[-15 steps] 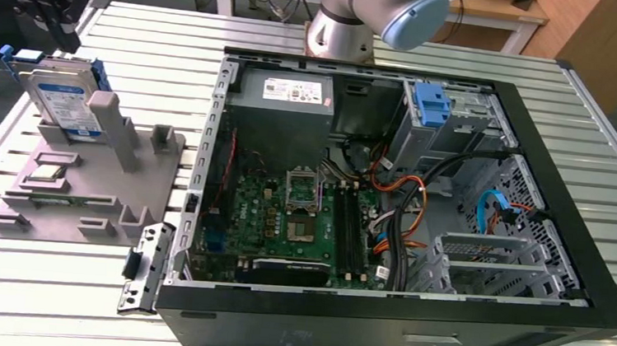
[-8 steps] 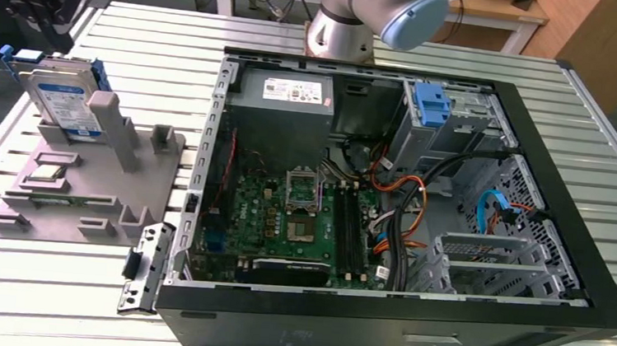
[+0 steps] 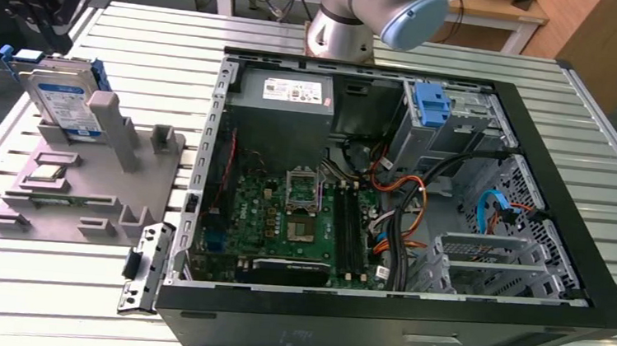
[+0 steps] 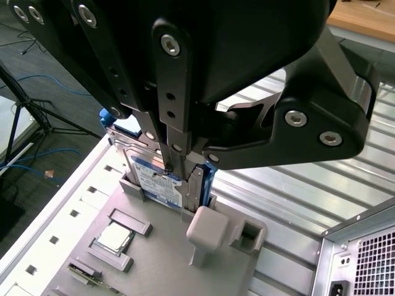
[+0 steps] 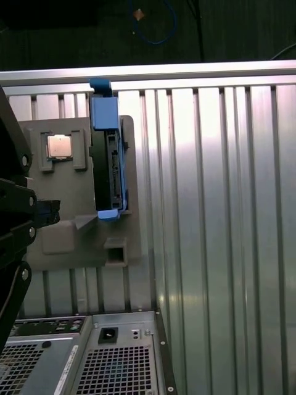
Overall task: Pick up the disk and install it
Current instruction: 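Reach for the disk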
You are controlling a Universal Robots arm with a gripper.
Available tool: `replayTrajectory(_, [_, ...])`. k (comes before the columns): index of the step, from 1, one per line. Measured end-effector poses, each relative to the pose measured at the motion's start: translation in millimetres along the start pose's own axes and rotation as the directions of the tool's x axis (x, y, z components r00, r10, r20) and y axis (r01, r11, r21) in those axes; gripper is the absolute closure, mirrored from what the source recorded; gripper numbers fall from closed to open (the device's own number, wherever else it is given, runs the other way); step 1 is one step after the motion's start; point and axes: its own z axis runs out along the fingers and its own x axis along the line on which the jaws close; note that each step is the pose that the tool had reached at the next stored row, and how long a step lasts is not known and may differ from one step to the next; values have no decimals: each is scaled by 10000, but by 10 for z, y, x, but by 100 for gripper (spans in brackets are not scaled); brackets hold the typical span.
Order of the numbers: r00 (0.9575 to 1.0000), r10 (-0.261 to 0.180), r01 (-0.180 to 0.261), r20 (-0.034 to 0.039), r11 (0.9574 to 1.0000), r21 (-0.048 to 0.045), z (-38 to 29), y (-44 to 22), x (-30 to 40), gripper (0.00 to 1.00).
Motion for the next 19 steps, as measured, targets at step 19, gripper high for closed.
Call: replayTrajectory(19, [10000, 0, 0, -1, 10000, 0, 30, -4, 33, 90])
